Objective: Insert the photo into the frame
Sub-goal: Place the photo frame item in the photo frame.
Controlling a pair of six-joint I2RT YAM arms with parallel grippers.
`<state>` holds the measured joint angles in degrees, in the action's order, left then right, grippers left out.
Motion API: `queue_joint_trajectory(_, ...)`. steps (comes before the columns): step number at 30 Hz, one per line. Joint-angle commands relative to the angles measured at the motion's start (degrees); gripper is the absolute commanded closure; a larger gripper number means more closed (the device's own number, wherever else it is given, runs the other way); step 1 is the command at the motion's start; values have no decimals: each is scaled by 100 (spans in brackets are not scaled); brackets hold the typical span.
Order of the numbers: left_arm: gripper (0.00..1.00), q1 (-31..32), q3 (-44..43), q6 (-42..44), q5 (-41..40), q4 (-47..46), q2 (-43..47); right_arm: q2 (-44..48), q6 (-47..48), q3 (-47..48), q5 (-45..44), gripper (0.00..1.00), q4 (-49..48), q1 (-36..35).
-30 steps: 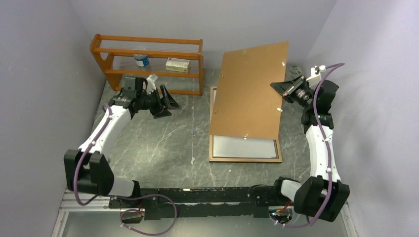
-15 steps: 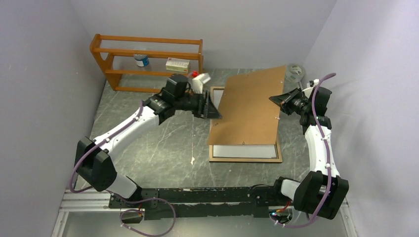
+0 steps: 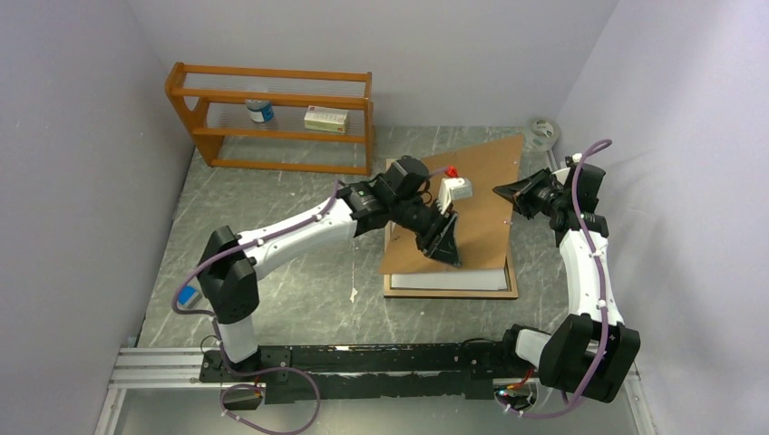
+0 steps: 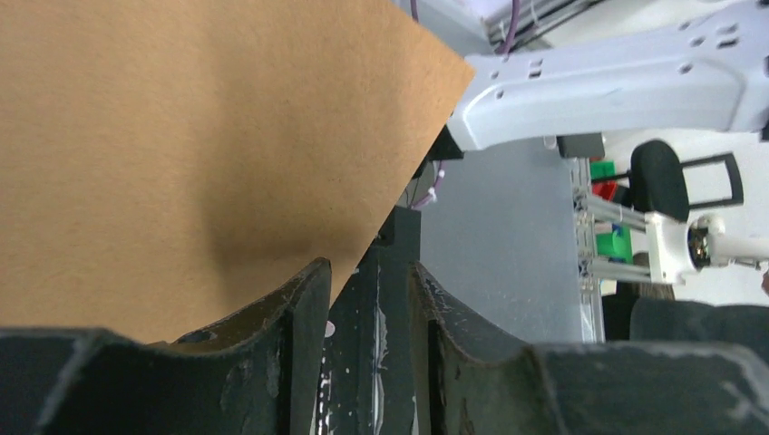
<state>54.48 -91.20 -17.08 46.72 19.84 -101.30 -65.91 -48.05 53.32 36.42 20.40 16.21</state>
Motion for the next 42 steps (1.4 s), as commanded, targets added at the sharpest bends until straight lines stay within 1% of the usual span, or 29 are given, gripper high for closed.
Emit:
queue_joint_trajectory(1,56,278,-340,751,283,307,-57,136,-271,315,186,100,-135,21)
queue_joint_trajectory(2,54,310,-275,868,327,273,-38,125,-300,319,196,100,-115,17)
queue_joint_trajectory(4,53,405,-173,1026,462,224,-42,117,-410,330,261,100,-117,15)
queue_joint_trajectory(7,56,463,-162,1160,548,334,-101,101,-458,379,365,100,-89,22)
queue_joint_trajectory(11,58,502,-81,1189,398,398,-102,112,-445,432,439,100,-15,23)
queue_joint_trajectory(13,58,502,49,1143,411,257,-22,115,-427,422,451,100,13,21)
queue_joint_trajectory(15,59,502,198,1060,192,175,62,143,-403,416,503,100,-9,23)
queue_joint_trajectory(21,60,466,444,1050,-690,351,89,216,-247,492,668,100,17,23)
queue_joint_trajectory(24,61,343,713,937,-881,272,250,251,-119,505,747,100,14,23)
queue_joint_trajectory(28,60,84,1141,854,-958,164,579,310,-66,429,990,100,-233,27)
queue_joint_trajectory(30,60,-26,1271,829,-907,181,698,313,1,424,1067,100,-297,23)
queue_joint_trajectory(33,58,-79,1297,834,-627,272,792,341,82,397,1069,100,-405,25)
queue_joint_trajectory(39,53,-71,925,935,550,770,776,392,-45,249,1042,100,-718,23)
queue_joint_trajectory(42,51,-72,780,962,859,888,821,419,-163,172,1051,100,-886,27)
